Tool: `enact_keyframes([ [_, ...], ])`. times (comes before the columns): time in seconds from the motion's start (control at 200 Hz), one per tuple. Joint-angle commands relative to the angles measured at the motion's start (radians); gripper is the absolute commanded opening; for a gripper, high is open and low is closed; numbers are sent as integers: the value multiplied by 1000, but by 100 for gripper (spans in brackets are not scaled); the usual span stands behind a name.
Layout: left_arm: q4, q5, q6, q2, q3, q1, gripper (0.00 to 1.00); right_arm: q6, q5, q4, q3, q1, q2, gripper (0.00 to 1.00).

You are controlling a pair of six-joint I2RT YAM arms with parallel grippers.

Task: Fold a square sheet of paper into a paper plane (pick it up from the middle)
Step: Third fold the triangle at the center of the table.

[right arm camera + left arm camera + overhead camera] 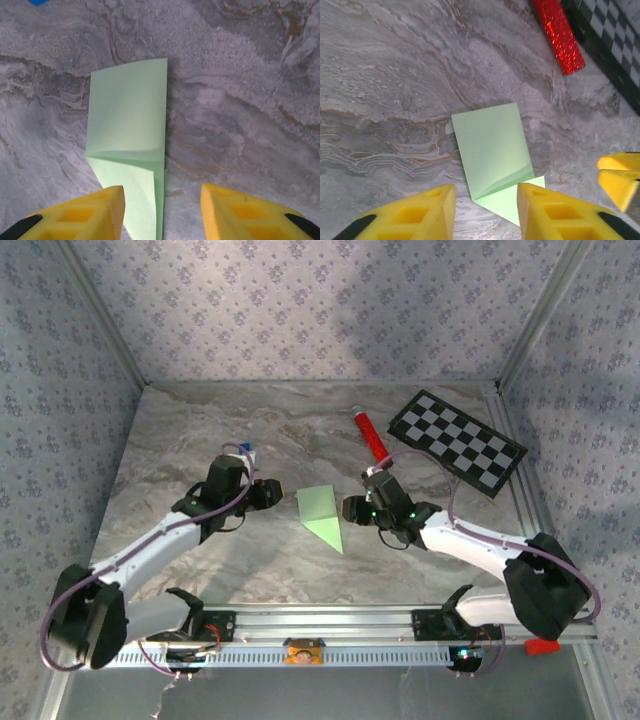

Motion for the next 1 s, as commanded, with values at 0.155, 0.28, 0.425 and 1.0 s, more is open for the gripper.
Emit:
enact_keyframes([
  [0.155,120,-65,-39,-86,-141,9,50,-62,-92,-65,80,-42,104,44],
  [0.28,123,-40,-101,-47,-139,11,51,-58,-181,-19,77,-51,157,45],
  [0.425,87,34,-119,35,-92,11,51,-38,-270,40,73,-57,203,45],
  [1.0,130,157,-165,233,-14,11,51,-49,-323,12,143,-60,318,28],
])
